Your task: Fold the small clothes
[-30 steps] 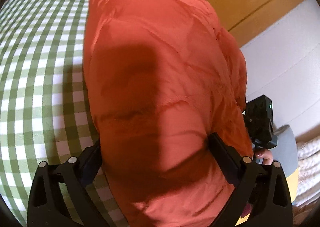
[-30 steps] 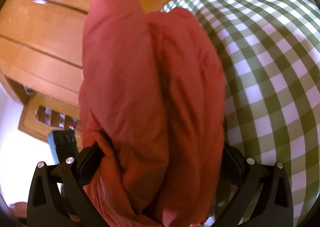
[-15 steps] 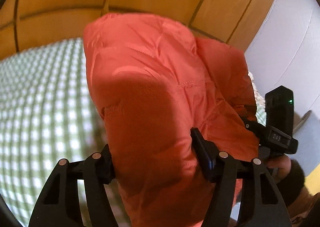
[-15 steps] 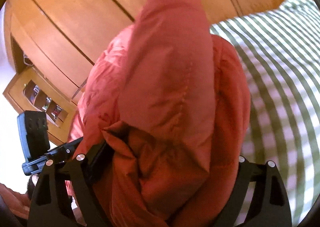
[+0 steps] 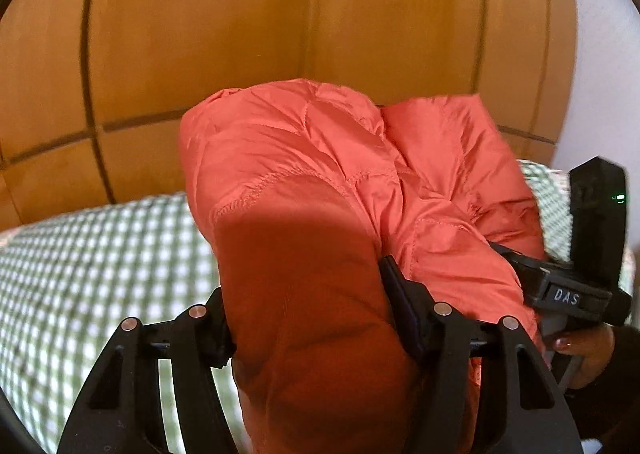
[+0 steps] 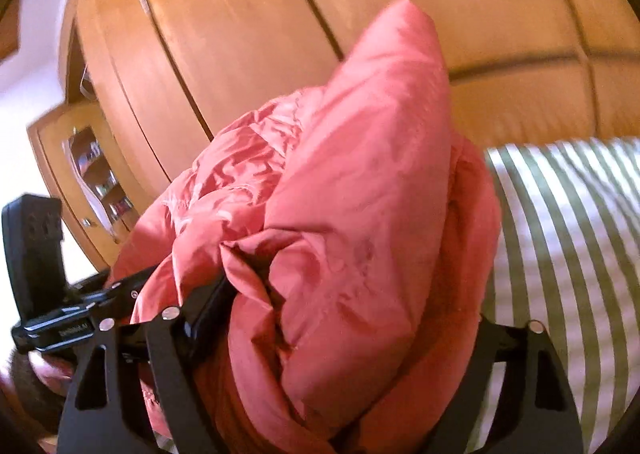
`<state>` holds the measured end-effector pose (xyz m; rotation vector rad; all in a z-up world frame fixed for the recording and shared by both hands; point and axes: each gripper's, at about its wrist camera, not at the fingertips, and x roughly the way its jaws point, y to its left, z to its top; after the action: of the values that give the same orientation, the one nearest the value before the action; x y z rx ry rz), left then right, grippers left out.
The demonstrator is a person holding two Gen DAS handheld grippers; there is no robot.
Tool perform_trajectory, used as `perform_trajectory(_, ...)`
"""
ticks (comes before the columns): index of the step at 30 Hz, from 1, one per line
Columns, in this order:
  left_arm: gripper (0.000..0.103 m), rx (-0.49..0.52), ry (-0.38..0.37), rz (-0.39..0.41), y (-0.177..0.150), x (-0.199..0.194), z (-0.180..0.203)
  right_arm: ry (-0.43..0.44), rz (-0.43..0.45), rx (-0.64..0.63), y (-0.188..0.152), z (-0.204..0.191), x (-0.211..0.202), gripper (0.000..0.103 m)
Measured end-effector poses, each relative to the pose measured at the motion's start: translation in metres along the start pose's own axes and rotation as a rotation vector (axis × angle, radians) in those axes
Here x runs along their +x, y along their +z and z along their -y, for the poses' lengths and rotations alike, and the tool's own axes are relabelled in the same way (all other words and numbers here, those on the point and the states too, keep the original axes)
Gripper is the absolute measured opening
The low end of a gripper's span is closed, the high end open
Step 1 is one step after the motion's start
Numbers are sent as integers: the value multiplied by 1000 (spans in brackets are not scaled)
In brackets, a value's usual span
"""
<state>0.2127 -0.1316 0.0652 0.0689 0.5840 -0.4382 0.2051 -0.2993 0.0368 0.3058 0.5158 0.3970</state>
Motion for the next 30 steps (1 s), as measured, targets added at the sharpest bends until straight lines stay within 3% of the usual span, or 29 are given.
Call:
perform_trajectory(3,65,-53,41,-72,-9,46,-28,-81,-62,32,-9,13,32,83)
perform_trajectory(5,78,-152,39,-109,-28,67,-50,-27,-104,167,-13,39,44,88)
perform_trajectory(7,80,-202,5,-72,-38,62,-63,-42,-98,204,-17,47,40,98)
perform_trajectory(10,82,-179,33,-56,-42,45,-59,-61,-97,213,-18,50,26,100)
perform_trajectory(13,83,-132,73,-37,-36,18,-51,-147,-19,153,-4,34,0,101)
perform_trajectory(16,86,-131,104,76,-15,-10,-53,-195,131,33,23,11,-34,101)
perform_trajectory(18,91,-136,127,137,13,-20,-52,-291,154,-80,45,-4,-36,101)
perform_trajectory(20,91,-125,134,133,37,-18,-49,-336,149,-141,71,-20,-14,101)
perform_trajectory(22,91,-85,155,91,68,1,-41,-353,115,-175,84,-17,9,101)
perform_trajectory(26,91,-35,181,-67,114,86,-44,-474,-6,-165,85,8,56,101)
perform_trajectory(28,91,-16,230,-107,119,121,-45,-507,-72,-107,79,30,75,101)
perform_trajectory(30,100,-3,235,-181,117,163,-50,-532,-86,-62,73,47,83,101)
